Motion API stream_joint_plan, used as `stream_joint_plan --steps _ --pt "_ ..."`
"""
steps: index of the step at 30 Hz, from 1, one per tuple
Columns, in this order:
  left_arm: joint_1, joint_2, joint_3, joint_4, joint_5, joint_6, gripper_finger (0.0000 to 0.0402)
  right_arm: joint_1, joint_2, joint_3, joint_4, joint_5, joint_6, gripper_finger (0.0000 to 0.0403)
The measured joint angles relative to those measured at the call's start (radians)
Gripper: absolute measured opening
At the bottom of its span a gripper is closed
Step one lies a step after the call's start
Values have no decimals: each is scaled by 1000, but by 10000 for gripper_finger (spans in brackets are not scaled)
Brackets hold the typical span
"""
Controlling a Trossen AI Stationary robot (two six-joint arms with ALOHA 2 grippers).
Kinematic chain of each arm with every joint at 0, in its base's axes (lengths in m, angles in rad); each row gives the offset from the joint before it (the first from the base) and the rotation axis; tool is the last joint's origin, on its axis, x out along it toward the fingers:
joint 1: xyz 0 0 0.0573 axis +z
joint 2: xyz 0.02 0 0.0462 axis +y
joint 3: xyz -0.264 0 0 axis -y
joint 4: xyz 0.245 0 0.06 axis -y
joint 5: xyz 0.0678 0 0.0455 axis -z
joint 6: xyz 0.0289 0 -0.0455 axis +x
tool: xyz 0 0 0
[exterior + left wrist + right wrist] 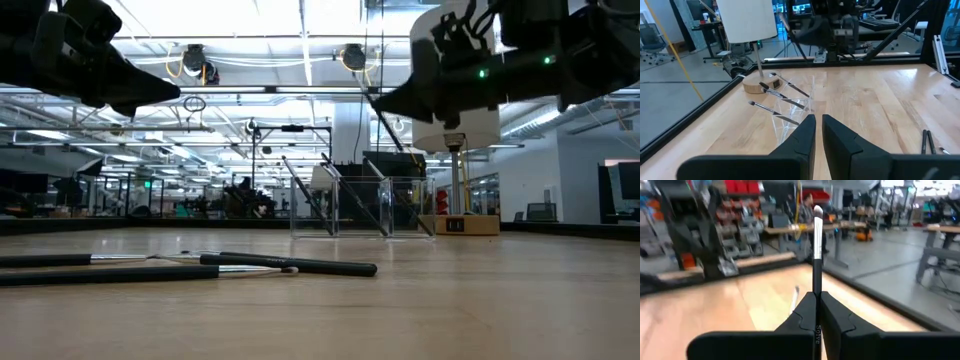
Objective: Put items in baskets/containers
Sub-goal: Put the black eyeshadow brush into the right section of the transparent organizer
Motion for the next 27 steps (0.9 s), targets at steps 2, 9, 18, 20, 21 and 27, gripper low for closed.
stream_joint_plan --steps 2,9,18,20,21,27 --pt "0 0 0 -1 0 0 42 0 20 -2 -12 11 16 0" --pt "1 0 0 6 0 -5 42 27 64 -2 3 75 0 0" --pt "1 0 0 7 0 -26 42 25 66 -2 -52 166 -16 0" --pt "1 0 0 13 0 -27 42 20 66 -2 -61 173 -1 0" --pt "1 0 0 15 0 -28 42 17 66 -2 -67 171 8 0" --pt "1 0 0 22 0 -42 42 10 66 -2 -144 167 85 0"
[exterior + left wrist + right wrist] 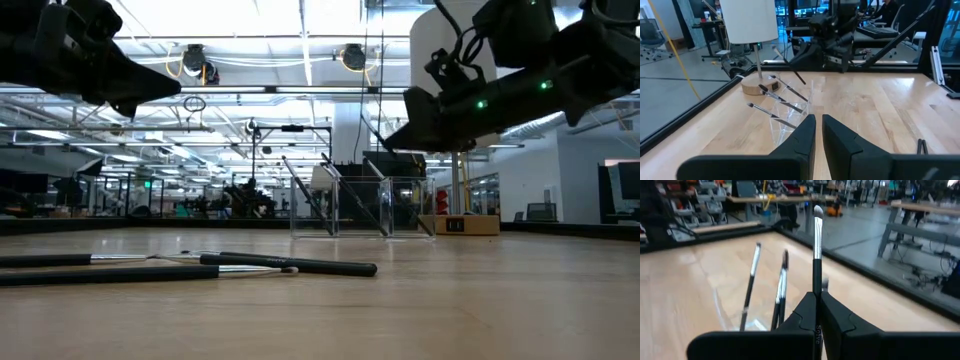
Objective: Put items in baskets/containers
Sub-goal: Put the black eyeshadow brush into the right section of the transparent organizer
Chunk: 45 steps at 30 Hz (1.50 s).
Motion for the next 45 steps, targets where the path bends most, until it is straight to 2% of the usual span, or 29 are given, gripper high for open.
stream_joint_plan --steps 3,10,14,25,30,35,45 --pt "0 0 0 1 0 -1 42 0 0 0 -62 7 63 0" --pt "0 0 0 2 -10 1 42 0 0 0 -45 26 67 0" --pt "0 0 0 1 -34 1 42 11 0 0 -106 31 105 0" --pt "0 0 0 1 -34 3 42 13 0 0 -96 73 134 0" --pt "0 0 0 2 -34 3 42 52 83 0 5 188 138 0" --pt "0 0 0 1 -34 3 42 80 191 1 197 237 61 0" --pt "0 0 0 1 -34 3 42 84 234 3 236 204 46 0"
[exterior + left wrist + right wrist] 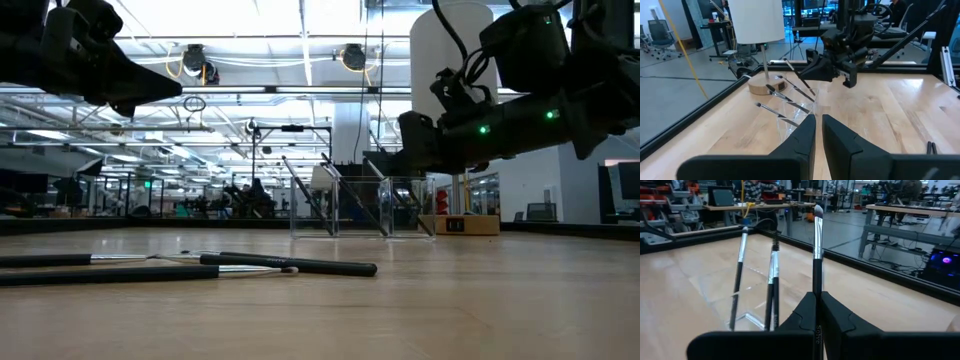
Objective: Put items in baskets/containers
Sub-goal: Put the black eyeshadow brush into the right section of the transparent organizer, then put the black eyeshadow brush into the left section of the transparent organizer
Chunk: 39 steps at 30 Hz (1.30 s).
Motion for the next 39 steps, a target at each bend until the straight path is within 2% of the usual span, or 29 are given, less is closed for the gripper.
stream_joint_plan --steps 8,12,22,33,36,39 --pt "0 0 0 0 0 0 42 0 0 0 -16 -26 28 0" --pt "0 0 0 0 0 0 42 -1 0 0 -18 -77 40 3" --pt "0 0 0 0 0 -1 42 -7 -2 0 -52 -76 102 17" --pt "0 0 0 0 2 -2 42 -7 -2 0 -38 -76 101 73" --pt "0 0 0 0 2 -2 42 -7 -21 0 -26 -77 39 81" --pt "0 0 0 0 2 10 42 -6 -91 15 -13 -78 -92 84"
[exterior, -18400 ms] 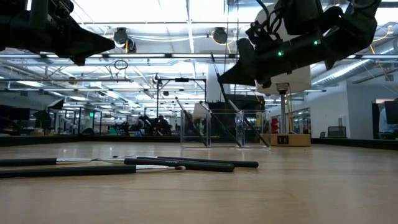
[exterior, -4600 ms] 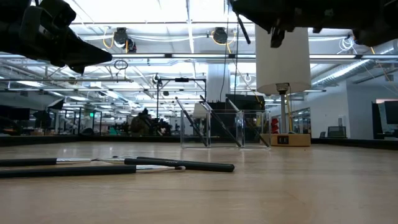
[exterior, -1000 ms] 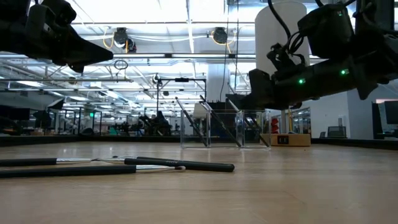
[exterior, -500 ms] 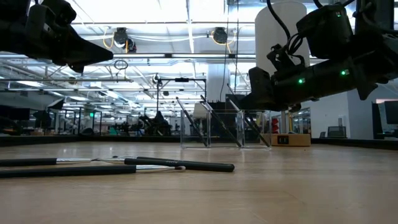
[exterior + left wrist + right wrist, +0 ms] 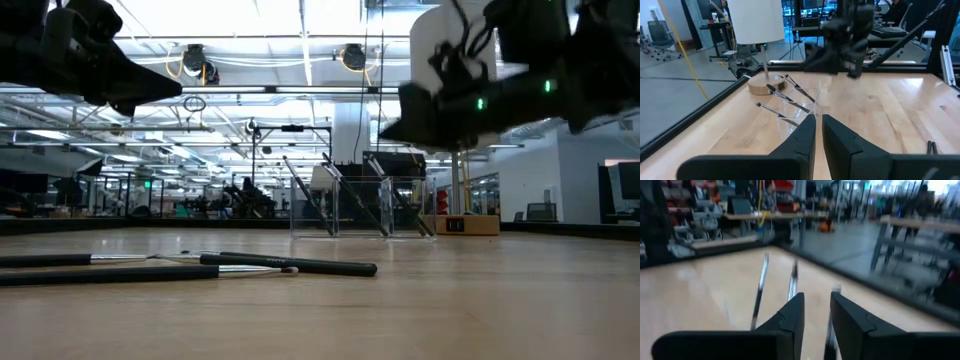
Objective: Put items in baskets/containers
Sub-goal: Put the black eyeshadow brush into the left section of the transparent organizer
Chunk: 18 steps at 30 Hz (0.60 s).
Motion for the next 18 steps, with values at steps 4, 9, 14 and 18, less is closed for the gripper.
stream_joint_plan --steps 4,9,14,18 --pt "0 0 0 0 3 10 42 24 -154 42 -50 2 -179 82" --pt "0 0 0 -2 7 10 42 109 -368 194 -409 16 -347 81" --pt "0 0 0 10 7 9 42 212 -466 409 -923 30 -286 63" --pt "0 0 0 22 8 3 42 281 -499 461 -997 -91 -253 31"
